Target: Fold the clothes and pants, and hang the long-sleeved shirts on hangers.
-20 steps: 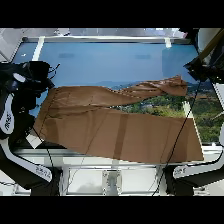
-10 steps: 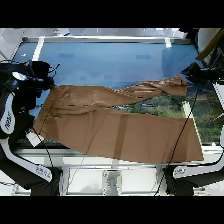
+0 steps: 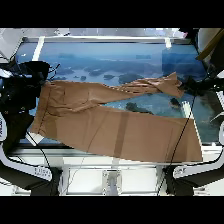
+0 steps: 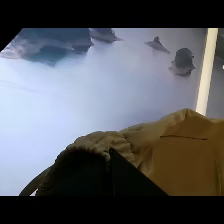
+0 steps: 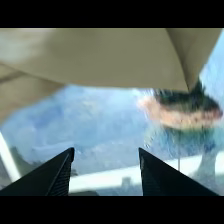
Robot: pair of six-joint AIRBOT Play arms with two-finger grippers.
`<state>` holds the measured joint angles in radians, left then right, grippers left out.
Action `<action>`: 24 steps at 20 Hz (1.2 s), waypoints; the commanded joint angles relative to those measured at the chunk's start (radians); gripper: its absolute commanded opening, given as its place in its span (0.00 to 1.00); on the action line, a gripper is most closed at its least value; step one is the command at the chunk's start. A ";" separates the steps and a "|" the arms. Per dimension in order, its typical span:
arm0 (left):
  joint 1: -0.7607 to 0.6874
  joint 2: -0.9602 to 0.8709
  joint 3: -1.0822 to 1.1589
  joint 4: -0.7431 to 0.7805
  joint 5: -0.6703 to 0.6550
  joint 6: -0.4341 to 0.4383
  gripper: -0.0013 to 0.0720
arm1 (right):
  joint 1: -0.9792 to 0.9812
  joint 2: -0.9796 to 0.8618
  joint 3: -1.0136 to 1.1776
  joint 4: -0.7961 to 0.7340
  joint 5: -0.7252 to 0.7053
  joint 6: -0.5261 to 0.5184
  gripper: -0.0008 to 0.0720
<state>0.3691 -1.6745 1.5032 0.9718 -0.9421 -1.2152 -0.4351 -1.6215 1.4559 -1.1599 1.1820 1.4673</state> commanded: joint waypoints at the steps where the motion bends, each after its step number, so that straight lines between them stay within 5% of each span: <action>1: -0.006 0.006 0.000 0.000 -0.033 0.000 0.05 | -0.009 -0.072 -0.034 0.018 -0.018 0.031 0.62; 16: -0.006 0.005 0.000 0.001 -0.046 0.000 0.05 | -0.051 -0.237 -0.032 0.247 -0.311 -0.011 0.61; 17: -0.006 0.005 0.000 0.001 -0.047 0.000 0.05 | -0.045 -0.237 -0.031 0.254 -0.342 -0.011 0.56; 20: -0.006 0.005 0.000 0.001 -0.047 0.000 0.05 | -0.044 -0.237 -0.011 0.277 -0.379 -0.011 0.07; 24: -0.006 0.010 0.000 0.000 -0.048 0.000 0.05 | -0.044 -0.222 0.015 0.291 -0.344 -0.023 0.03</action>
<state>0.3630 -1.6680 1.5032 0.9722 -0.9890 -1.2152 -0.4808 -1.8519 1.4536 -0.8867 0.8295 1.4548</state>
